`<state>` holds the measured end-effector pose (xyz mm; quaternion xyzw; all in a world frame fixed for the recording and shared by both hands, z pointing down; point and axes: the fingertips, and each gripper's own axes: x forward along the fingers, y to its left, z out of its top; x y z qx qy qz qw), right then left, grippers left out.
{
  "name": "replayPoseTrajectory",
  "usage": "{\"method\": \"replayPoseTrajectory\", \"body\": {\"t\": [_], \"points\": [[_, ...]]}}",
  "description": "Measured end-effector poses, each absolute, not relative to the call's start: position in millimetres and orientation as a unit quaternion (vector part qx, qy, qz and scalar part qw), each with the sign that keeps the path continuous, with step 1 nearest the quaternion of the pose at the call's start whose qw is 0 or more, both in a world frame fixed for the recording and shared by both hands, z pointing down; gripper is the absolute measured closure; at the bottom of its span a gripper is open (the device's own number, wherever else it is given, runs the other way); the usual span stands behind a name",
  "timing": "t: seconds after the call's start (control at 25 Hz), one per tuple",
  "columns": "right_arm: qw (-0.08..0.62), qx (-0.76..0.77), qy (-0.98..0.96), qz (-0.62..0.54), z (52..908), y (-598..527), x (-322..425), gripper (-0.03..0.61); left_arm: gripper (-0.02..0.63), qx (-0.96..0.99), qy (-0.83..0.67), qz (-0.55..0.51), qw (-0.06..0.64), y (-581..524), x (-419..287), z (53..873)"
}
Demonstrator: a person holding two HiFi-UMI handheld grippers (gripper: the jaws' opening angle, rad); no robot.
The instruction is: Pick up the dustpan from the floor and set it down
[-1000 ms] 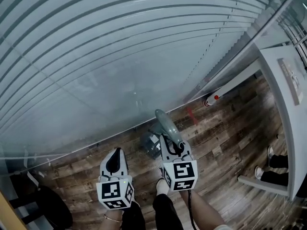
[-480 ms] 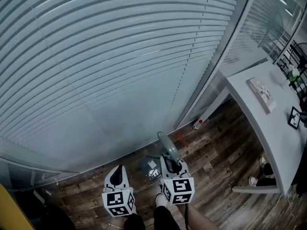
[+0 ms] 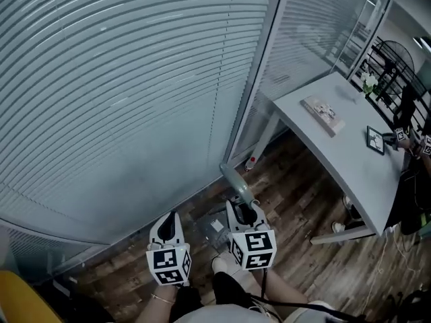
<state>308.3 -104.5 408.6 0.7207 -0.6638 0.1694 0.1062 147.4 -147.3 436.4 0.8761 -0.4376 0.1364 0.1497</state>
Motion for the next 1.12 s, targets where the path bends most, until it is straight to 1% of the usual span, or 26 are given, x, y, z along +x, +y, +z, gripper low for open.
{"method": "replayPoseTrajectory", "body": {"t": [0.24, 0.52, 0.84, 1.12], "points": [[0.114, 0.732, -0.651, 0.167, 419.6, -73.1, 317.4, 0.477, 0.597, 0.881, -0.430, 0.134, 0.145, -136.9, 152.4, 442.8], [0.125, 0.693, -0.688, 0.176, 432.8, -76.0, 293.7, 0.477, 0.597, 0.849, -0.484, 0.140, 0.161, -129.0, 115.8, 453.7], [0.143, 0.564, -0.794, 0.179, 452.4, -99.3, 203.8, 0.477, 0.597, 0.769, -0.599, 0.138, 0.179, -105.9, 31.9, 465.8], [0.162, 0.428, -0.875, 0.155, 462.3, -117.9, 102.1, 0.477, 0.597, 0.670, -0.708, 0.120, 0.187, -73.0, -53.8, 470.0]]}}
